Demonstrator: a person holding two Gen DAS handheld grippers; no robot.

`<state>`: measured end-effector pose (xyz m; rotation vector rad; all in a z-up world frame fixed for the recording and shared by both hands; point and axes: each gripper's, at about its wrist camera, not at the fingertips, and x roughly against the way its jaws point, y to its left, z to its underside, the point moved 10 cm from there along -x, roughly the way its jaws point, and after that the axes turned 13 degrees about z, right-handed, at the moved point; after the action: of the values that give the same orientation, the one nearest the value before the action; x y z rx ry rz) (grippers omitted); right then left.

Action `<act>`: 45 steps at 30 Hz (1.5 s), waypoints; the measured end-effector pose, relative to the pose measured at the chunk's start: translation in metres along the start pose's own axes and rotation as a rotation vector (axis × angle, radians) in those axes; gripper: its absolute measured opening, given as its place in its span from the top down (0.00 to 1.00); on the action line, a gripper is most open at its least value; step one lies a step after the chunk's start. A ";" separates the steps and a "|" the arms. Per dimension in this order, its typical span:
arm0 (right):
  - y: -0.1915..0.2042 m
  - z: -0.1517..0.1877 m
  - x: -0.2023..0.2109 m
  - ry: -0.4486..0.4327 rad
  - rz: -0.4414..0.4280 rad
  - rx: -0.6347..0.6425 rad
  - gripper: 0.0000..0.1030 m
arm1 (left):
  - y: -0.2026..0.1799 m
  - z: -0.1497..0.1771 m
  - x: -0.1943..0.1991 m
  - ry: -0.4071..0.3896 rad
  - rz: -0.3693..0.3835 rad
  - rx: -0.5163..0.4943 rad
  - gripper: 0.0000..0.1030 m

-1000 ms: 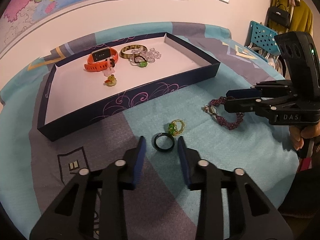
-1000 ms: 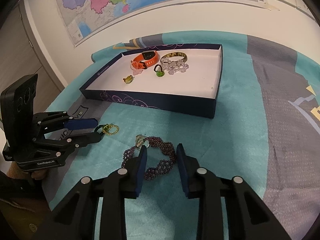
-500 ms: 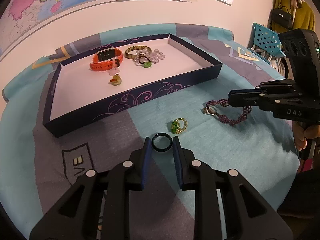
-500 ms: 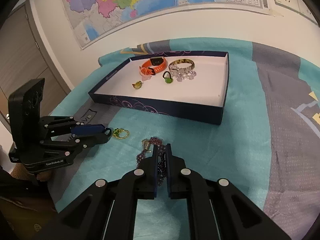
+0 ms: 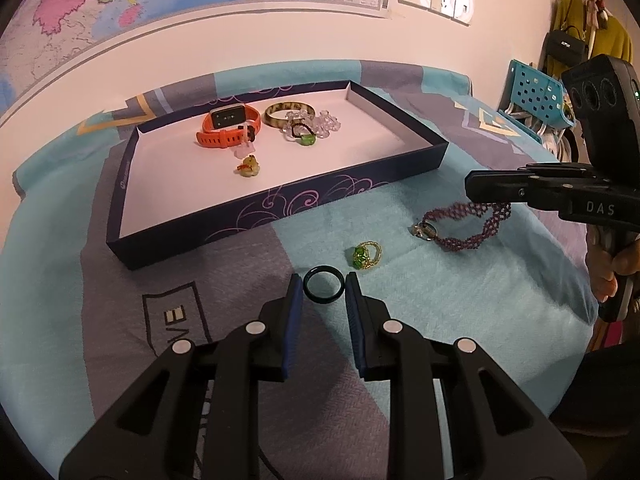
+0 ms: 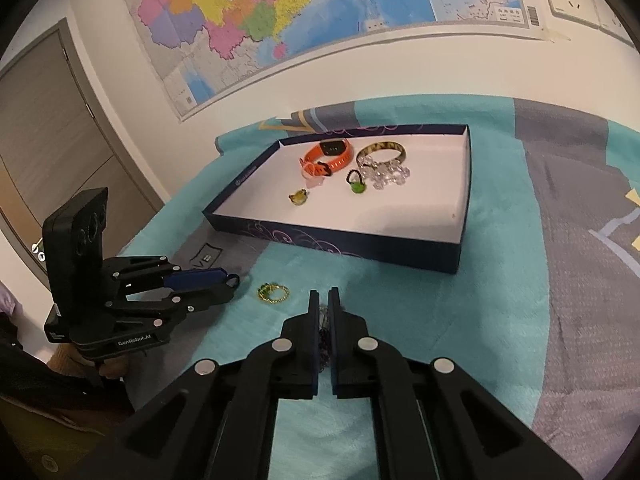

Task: Organize jewelry
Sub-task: 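Lift the purple bracelet with the right tool while the left tool carries the black ring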

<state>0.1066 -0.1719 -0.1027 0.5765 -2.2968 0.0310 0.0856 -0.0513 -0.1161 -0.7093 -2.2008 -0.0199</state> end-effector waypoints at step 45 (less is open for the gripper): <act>0.001 0.015 -0.011 0.038 0.115 0.111 0.90 | 0.006 0.001 0.003 -0.014 0.014 0.021 0.78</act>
<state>0.1029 -0.1695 -0.1202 0.4948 -2.2991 0.2242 0.0864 -0.0442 -0.1157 -0.7151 -2.2056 0.0152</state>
